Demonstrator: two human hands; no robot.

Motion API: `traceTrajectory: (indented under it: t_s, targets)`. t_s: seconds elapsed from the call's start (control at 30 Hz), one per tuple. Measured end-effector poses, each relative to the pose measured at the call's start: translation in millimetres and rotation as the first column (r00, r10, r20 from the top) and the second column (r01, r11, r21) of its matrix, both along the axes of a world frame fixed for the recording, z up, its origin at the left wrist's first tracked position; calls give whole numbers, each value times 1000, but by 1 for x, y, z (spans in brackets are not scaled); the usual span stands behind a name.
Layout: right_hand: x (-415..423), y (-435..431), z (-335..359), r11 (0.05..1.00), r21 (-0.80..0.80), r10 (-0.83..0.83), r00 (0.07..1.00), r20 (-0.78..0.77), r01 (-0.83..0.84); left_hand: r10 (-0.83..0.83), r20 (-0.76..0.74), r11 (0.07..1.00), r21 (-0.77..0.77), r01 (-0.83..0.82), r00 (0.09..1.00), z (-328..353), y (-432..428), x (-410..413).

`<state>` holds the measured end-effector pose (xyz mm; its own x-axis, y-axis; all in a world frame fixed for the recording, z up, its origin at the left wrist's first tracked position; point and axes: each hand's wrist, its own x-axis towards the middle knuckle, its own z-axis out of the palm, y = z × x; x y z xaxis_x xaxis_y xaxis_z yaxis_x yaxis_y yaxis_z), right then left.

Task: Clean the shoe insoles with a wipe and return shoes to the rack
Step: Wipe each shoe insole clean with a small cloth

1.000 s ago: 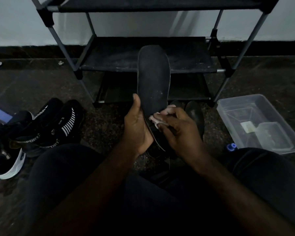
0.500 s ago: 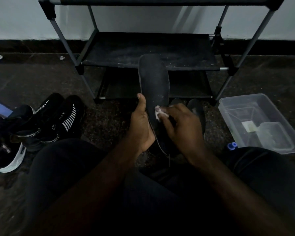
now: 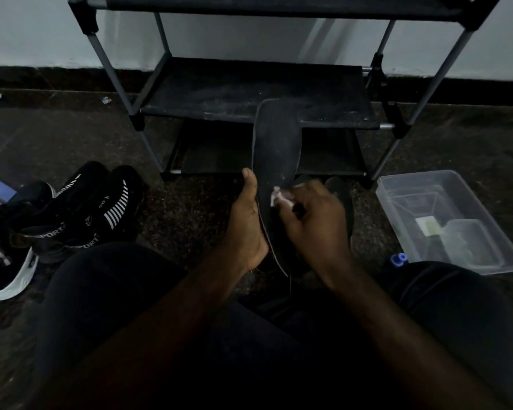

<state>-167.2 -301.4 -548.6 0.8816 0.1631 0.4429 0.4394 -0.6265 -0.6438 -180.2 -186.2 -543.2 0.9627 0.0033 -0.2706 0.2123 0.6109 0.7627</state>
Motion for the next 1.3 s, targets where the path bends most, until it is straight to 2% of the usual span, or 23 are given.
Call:
traceTrajectory:
  t_s: [0.1,0.17,0.23,0.3,0.4,0.5,0.6,0.7,0.87,0.97,1.07,1.17,1.3]
  targets:
    - [-7,5,-5,983,98,160,986,-57,-153,11,-12,1000,20,-11,1000,4,5,1]
    - [-4,2,-8,971,167,184,981,-52,-174,-3,-5,1000,25,3,1000,4,7,3]
    - [0,-3,-10,943,310,159,983,-93,-123,-7,4,1000,18,7,1000,8,9,3]
    - [0,-6,-8,876,480,159,967,-201,-44,-4,26,1000,-19,5,1000,11,11,2]
    - [-4,-6,-6,822,570,170,945,-280,22,5,45,998,-55,-3,999,12,11,2]
    - [-4,-1,-3,856,516,101,974,-205,20,55,35,998,-41,-53,998,13,9,2]
    - [0,7,1,961,276,-13,998,-57,28,66,-2,998,-20,-66,998,12,5,2]
    - [-7,16,1,990,138,24,999,-40,-18,79,-42,997,0,-79,996,8,6,3]
    - [-27,21,-8,950,236,216,976,-31,-202,84,-48,995,-46,-86,995,8,12,4]
    - [-24,14,-6,952,145,270,963,17,-269,69,-31,995,-66,-71,997,9,12,4]
    - [-7,7,-4,982,45,181,982,51,-183,57,-30,997,-53,-59,998,11,8,1]
    - [-1,8,-4,997,51,58,998,31,-59,39,-42,998,-45,-40,998,11,3,1]
    - [-20,14,-6,974,107,197,980,17,-197,72,-64,997,-25,-74,995,9,7,1]
